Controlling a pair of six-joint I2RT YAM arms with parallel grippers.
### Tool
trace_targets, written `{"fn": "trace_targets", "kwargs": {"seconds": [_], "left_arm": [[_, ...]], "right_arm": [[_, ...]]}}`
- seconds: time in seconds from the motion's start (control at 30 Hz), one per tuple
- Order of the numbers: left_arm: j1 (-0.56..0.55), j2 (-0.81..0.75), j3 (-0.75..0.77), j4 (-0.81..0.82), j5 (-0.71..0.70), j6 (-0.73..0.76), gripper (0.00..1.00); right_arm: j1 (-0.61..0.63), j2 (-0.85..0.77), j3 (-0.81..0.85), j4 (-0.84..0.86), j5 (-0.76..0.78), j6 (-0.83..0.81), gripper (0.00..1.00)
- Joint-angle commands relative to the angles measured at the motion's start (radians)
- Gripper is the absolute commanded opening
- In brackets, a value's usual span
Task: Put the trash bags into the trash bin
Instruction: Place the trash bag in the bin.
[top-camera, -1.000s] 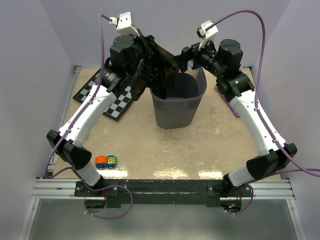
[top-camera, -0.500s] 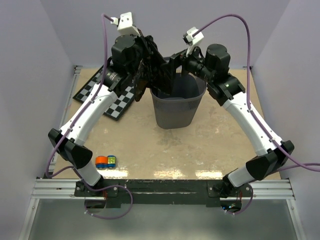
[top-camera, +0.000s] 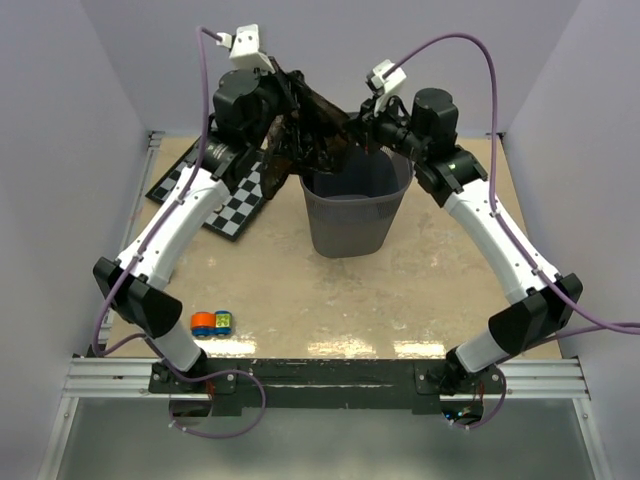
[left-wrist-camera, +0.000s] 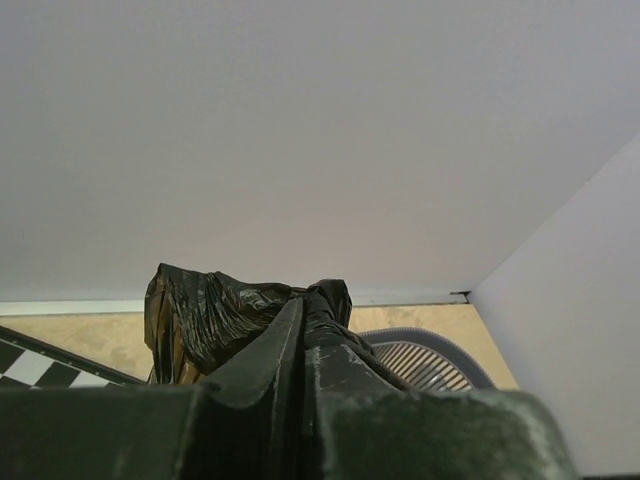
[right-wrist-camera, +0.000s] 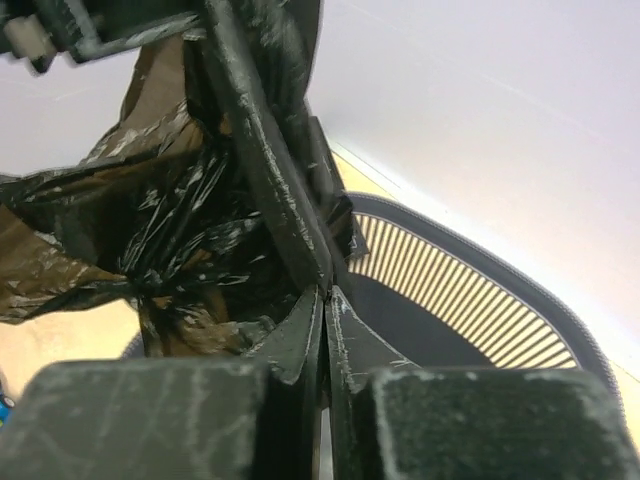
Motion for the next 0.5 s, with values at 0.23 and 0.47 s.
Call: {"fn": "trace_targets", "kwargs": {"seconds": [0.23,0.47], "left_arm": [[0.115,-0.127,-0.301,0.171,0.382,0.205,0.4],[0.151,-0.162,-0.367,0.231,0.524,0.179,0.45]], "right_arm": [[-0.117,-0.039,0.052,0.037,-0.187,-0.029,0.0],[-0.184,-0.053,0.063,0.027,-0.165,0.0,0.0]]}}
